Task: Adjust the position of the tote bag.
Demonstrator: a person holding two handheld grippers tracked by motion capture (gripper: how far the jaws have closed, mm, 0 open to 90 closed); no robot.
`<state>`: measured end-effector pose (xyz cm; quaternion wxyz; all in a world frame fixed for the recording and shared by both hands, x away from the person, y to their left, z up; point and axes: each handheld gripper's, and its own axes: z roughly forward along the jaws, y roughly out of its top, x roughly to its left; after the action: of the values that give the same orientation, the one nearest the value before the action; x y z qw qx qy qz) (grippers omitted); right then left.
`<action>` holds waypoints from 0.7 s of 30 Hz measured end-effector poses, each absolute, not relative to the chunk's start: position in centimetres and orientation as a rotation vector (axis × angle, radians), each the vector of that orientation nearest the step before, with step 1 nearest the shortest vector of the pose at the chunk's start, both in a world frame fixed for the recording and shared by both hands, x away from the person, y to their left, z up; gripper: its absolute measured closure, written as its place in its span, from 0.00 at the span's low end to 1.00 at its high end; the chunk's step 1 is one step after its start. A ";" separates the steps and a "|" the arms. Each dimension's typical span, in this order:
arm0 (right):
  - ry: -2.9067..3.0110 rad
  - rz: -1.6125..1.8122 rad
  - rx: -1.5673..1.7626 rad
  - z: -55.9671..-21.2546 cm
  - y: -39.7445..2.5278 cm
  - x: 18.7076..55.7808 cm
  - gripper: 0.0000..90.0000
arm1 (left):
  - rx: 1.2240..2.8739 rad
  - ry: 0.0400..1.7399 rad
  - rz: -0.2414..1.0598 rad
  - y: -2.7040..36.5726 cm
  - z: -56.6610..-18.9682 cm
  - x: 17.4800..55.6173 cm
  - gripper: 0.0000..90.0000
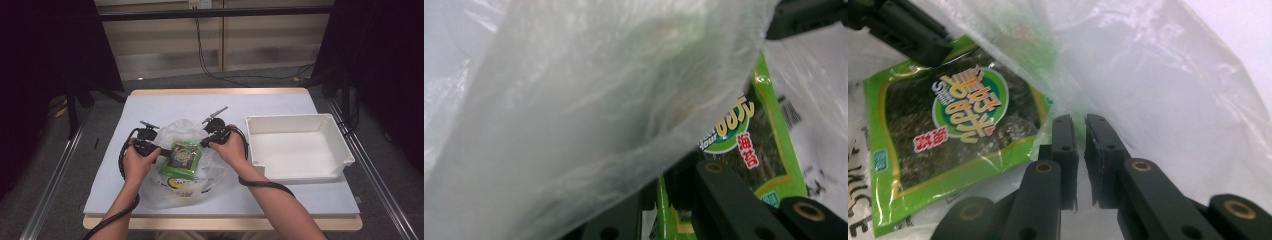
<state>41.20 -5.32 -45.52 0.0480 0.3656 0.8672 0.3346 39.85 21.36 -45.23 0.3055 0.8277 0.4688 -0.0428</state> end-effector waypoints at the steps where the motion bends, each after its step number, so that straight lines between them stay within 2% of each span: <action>1: 2.641 1.028 1.104 -45.6 -5.4 41.2 0.92 | 2.191 1.241 -0.113 21.4 -45.2 39.8 0.93; 5: 2.642 1.034 1.114 -45.5 -5.4 41.0 0.92 | 2.158 1.226 -0.075 21.5 -44.3 39.4 0.85; 9: 2.651 1.029 1.102 -45.4 -5.3 40.8 0.92 | 2.139 1.189 -0.050 20.9 -43.1 39.2 0.85; 11: 2.648 1.033 1.099 -45.4 -5.3 40.8 0.92 | 2.154 1.221 0.010 20.4 -43.1 39.6 0.78; 16: 2.643 1.025 1.116 -45.3 -5.5 40.8 0.92 | 2.145 1.279 0.033 21.3 -43.7 40.1 0.83; 21: 2.640 1.029 1.115 -45.3 -5.7 40.7 0.92 | 2.122 1.302 0.016 22.7 -43.8 39.9 0.84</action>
<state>40.72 -5.70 -45.27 0.0480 0.3657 0.8660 0.3376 39.95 22.74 -43.78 0.3203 0.8073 0.4956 0.0062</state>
